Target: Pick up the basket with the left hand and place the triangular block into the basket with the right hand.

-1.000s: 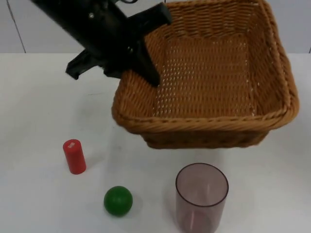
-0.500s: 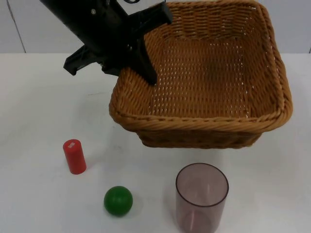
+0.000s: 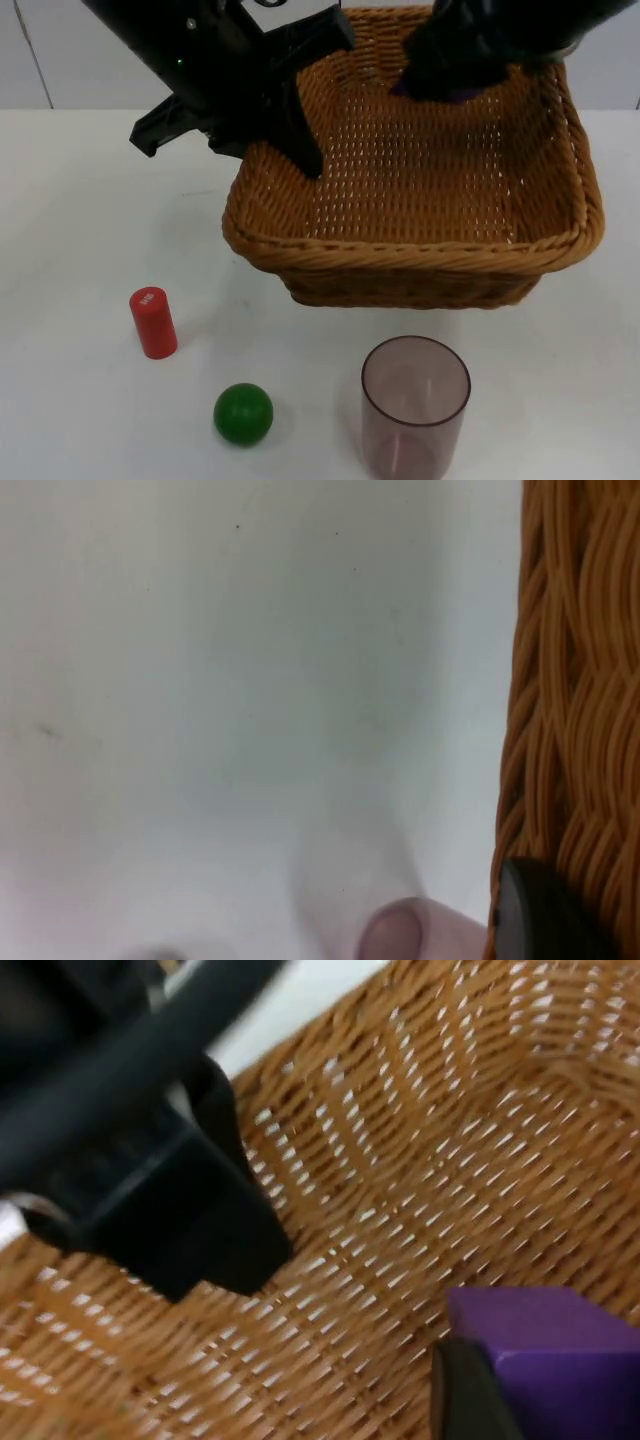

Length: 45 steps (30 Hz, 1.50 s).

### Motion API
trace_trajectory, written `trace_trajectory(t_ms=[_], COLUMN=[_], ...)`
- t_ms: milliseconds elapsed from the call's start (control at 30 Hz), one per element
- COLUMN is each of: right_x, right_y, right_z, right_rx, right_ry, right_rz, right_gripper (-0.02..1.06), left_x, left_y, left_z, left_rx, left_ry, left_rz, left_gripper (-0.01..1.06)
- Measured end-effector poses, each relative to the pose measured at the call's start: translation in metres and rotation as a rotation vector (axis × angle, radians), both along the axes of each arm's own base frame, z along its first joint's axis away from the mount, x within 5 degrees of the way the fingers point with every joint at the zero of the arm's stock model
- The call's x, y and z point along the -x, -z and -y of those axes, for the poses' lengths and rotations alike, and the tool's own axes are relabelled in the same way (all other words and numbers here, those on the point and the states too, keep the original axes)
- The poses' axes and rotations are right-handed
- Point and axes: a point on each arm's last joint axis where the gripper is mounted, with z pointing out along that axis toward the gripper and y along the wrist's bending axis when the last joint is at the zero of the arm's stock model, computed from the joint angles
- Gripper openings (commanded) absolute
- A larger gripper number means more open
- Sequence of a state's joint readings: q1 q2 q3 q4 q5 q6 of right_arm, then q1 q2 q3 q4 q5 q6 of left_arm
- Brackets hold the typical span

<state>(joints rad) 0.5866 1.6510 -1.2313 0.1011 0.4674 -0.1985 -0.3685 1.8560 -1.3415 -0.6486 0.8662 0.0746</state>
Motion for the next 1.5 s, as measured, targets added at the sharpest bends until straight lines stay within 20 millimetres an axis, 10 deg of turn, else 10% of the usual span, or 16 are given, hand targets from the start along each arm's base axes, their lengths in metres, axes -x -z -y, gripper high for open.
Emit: trace_trajectory(t_ms=[467, 600, 833, 1000, 1500], right_x=[-0.013, -0.014, -0.015, -0.014, 0.043], right_y=[0.036, 0.035, 0.034, 0.032, -0.096], right_z=[-0.007, -0.007, -0.008, -0.007, 0.032], right_rx=[0.096, 0.099, 0.093, 0.096, -0.113], right_ry=[-0.047, -0.050, -0.051, -0.056, -0.010], right_rz=[-0.033, -0.020, -0.001, 0.010, 0.280], right_gripper=[0.03, 0.30, 1.06, 1.05, 1.05], left_x=[-0.001, -0.001, -0.002, -0.001, 0.000], left_y=[0.001, 0.001, 0.001, 0.001, 0.002], left_z=[0.000, 0.000, 0.000, 0.000, 0.000], left_rx=[-0.007, -0.009, -0.009, -0.009, -0.011], left_ry=[-0.003, -0.002, -0.003, 0.000, 0.008], left_rz=[0.007, 0.007, 0.009, 0.003, -0.010], left_gripper=[0.00, 0.00, 0.00, 0.00, 0.00])
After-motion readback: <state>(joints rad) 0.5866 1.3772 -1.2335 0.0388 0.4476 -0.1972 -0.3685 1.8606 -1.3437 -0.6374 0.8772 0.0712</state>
